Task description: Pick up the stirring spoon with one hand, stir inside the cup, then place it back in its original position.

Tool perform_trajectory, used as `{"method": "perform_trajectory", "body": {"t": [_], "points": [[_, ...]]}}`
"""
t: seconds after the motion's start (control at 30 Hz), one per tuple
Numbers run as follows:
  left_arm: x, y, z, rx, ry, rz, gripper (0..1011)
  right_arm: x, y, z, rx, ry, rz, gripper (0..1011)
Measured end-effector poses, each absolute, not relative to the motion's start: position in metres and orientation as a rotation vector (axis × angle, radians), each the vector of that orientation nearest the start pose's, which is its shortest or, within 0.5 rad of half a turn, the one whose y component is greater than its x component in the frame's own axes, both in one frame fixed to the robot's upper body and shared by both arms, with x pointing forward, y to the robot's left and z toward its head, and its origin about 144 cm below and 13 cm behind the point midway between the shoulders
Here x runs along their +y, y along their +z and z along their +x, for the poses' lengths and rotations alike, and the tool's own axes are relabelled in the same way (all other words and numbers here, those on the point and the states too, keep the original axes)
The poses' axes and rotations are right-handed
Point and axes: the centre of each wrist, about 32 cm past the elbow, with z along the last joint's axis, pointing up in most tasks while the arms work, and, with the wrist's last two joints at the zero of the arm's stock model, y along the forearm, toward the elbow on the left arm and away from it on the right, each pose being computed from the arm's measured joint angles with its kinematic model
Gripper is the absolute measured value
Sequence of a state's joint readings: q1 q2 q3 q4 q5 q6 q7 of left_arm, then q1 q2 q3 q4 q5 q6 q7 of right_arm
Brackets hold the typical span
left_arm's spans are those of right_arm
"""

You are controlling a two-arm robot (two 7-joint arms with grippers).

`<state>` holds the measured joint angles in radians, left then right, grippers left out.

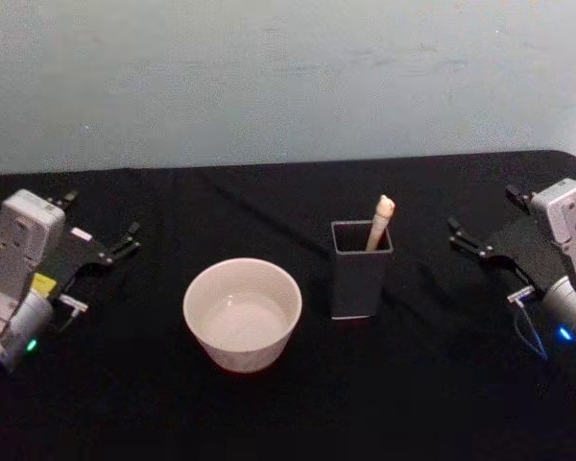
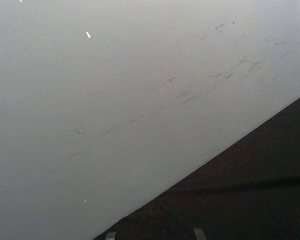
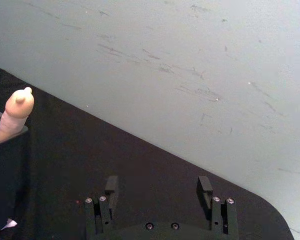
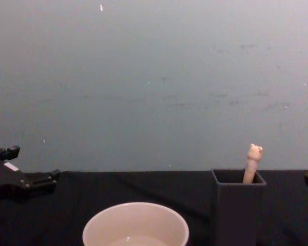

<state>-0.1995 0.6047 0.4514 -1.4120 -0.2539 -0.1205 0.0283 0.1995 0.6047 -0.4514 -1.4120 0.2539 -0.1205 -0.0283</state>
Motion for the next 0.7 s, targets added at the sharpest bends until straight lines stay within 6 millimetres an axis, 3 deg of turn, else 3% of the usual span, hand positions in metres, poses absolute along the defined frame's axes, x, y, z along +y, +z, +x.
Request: {"method": "perform_trajectory", "body": {"t": [0.7], "points": [[0.3097,1.1398,0.4886,-0.285,1.248,0.305,1001,-0.3096,1.1398,0.4886,-0.285,-1.248,-0.304,1000]]}}
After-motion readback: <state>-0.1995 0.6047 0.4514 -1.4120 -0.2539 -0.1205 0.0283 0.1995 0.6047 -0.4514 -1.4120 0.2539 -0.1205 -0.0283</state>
